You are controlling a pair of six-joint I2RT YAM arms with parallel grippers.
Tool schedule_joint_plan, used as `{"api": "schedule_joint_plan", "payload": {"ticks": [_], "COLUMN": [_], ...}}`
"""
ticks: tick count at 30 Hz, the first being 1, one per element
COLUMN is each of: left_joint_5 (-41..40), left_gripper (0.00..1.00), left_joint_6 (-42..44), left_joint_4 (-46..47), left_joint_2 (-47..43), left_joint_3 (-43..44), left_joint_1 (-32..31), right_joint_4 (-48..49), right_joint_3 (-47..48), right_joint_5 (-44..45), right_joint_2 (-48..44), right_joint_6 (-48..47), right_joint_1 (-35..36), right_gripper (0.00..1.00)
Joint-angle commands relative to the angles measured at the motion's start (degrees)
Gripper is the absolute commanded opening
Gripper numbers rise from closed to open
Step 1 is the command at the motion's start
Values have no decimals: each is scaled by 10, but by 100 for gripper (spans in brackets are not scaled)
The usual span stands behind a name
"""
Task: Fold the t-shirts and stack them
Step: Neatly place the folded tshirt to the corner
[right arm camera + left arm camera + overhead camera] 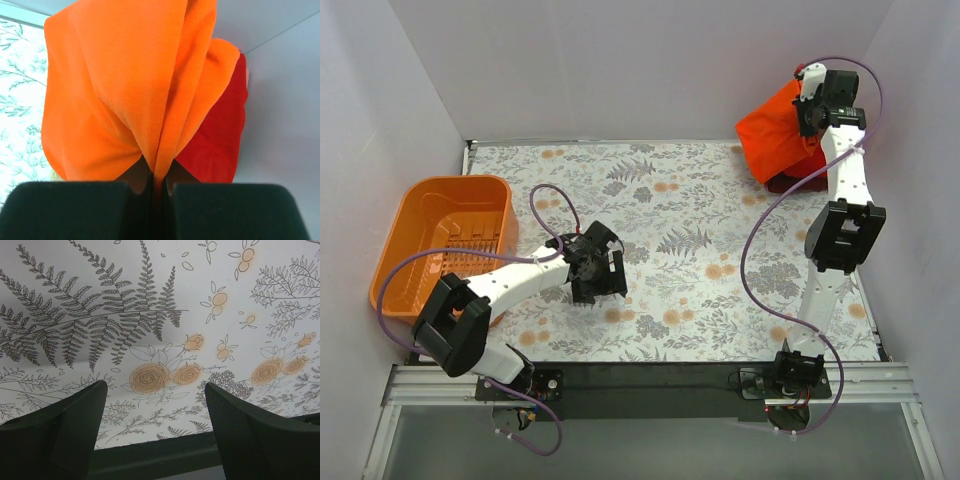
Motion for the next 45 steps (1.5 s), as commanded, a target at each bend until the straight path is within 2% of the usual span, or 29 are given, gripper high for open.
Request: {"api": "schedule_joint_plan", "payload": {"ticks": [1,7,13,22,27,30,33,34,37,39,43,45], "left_joint_5": [18,18,20,25,27,27,28,28,28,28,28,28], "left_gripper": [78,78,78,78,78,78,78,78,78,78,78,78], "left_joint_6": [9,9,8,11,15,15,16,15,16,15,9,4], "left_joint_4": [-6,-6,-6,-7,-8,-8,-7,-6,-6,-3,2,5], "left_joint_2": [3,9,13,33,45,48,50,51,47,41,23,9], "left_joint_3": [23,28,24,31,37,37,37,38,37,33,24,18], "left_joint_1": [-1,-1,-1,-1,-1,-1,-1,-1,-1,-1,-1,-1], "right_joint_4": [53,56,86,139,182,205,220,226,233,236,235,235], "right_joint_3": [19,16,-16,-52,-69,-72,-76,-77,-80,-86,-117,-155], "right_joint_5": [-4,-7,30,130,182,212,248,256,268,271,244,186], "right_joint_2": [-41,-28,-11,41,64,77,77,71,48,32,-38,-68], "right_joint_6": [2,-12,-51,-113,-120,-115,-100,-96,-83,-73,-52,-39], "right_joint_1": [-19,-31,-31,-31,-31,-32,-31,-31,-30,-28,-11,3], "right_gripper": [1,1,1,1,8,15,32,42,57,64,69,69]}}
